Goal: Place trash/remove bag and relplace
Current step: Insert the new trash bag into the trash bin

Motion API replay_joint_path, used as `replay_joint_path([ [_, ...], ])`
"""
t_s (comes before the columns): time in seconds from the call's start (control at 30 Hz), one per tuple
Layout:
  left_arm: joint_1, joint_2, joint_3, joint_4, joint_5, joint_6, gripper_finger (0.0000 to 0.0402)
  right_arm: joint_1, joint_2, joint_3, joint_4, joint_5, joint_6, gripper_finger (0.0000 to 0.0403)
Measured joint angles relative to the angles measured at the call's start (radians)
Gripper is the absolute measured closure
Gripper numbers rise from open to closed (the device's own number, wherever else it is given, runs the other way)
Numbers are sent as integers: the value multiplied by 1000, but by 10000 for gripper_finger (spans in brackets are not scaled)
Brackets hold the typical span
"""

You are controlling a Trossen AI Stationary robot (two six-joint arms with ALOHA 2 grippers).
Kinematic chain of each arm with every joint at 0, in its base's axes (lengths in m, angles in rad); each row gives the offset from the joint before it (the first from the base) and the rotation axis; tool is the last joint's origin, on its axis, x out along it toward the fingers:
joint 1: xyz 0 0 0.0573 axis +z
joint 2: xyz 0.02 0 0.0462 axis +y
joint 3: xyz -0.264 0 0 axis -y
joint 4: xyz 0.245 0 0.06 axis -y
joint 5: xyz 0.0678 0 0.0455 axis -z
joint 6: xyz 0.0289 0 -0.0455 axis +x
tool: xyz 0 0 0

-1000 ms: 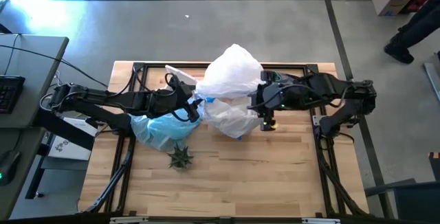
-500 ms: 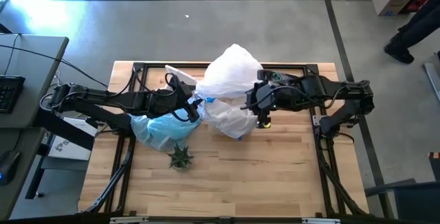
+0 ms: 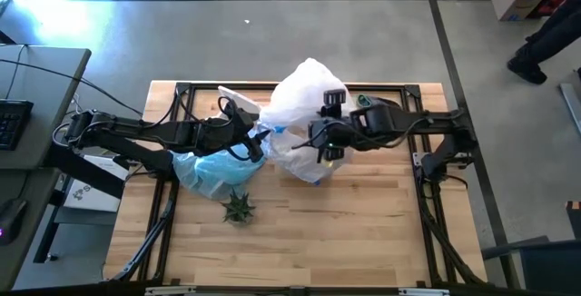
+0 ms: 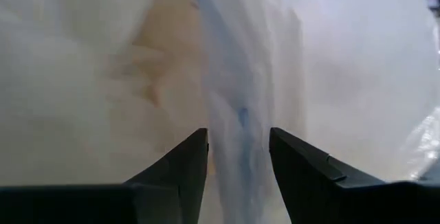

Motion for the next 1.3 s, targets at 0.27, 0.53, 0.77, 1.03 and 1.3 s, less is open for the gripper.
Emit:
replay_joint_path([
  [0.27, 0, 0, 0, -3, 18, 0, 188, -66, 5, 37, 44, -6, -72, 380],
  [0.53, -1, 0, 0, -13, 24, 0, 188, -251, 3, 187, 39, -323, -132, 402],
  [0.77, -1, 0, 0, -22, 28, 1, 188, -498, 1, 285, 46, -675, -174, 403],
  [1.03, -1, 0, 0, -24, 28, 10, 188, -686, 48, 249, 44, -929, -186, 403],
  [1.3, 0, 0, 0, -26, 28, 10, 188, -772, 139, 242, 48, -1131, -202, 403],
])
